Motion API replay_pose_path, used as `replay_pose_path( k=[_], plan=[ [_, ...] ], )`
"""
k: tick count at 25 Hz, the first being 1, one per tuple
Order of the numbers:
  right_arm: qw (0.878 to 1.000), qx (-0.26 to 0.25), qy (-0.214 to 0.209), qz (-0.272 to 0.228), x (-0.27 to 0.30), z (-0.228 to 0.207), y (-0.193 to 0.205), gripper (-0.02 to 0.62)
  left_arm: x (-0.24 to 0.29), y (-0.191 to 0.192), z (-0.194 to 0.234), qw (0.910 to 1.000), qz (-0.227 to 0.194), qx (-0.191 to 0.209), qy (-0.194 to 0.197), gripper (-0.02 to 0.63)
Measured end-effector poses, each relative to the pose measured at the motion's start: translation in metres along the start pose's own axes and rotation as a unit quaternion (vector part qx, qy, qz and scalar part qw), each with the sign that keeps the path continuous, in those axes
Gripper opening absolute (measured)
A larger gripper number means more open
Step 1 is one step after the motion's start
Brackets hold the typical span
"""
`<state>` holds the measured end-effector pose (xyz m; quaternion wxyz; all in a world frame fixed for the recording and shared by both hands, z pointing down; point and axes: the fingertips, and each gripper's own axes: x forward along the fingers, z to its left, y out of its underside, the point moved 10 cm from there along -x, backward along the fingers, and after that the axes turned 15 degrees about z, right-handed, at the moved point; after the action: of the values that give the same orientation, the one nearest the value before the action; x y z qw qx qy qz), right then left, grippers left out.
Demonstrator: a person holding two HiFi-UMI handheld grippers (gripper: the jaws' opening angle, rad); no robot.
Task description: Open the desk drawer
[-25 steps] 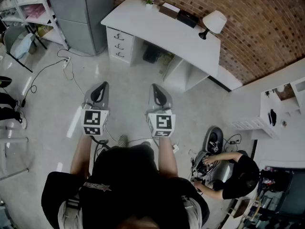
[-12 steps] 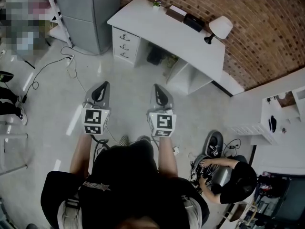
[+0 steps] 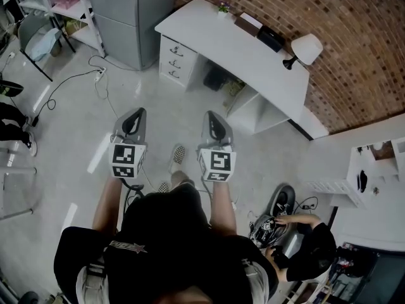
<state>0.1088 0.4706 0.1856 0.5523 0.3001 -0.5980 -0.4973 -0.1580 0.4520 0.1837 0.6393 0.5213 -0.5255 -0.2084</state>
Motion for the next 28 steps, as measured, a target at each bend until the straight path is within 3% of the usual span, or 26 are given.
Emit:
replay_pose_path(
  k=[22, 28],
  plan=[
    [0.999, -0.001, -0.039, 0.009, 0.210, -0.106, -0.054, 0.005, 0.197, -0.086, 0.053, 0.9991, 0.018, -0.024, -0.030, 0.011],
    [0.998, 0.004, -0.056, 0.010, 0.257, -0.124, -0.055, 0.005, 0.241, -0.094, 0.058, 0.9984, 0.028, -0.032, -0.037, 0.011]
  ],
)
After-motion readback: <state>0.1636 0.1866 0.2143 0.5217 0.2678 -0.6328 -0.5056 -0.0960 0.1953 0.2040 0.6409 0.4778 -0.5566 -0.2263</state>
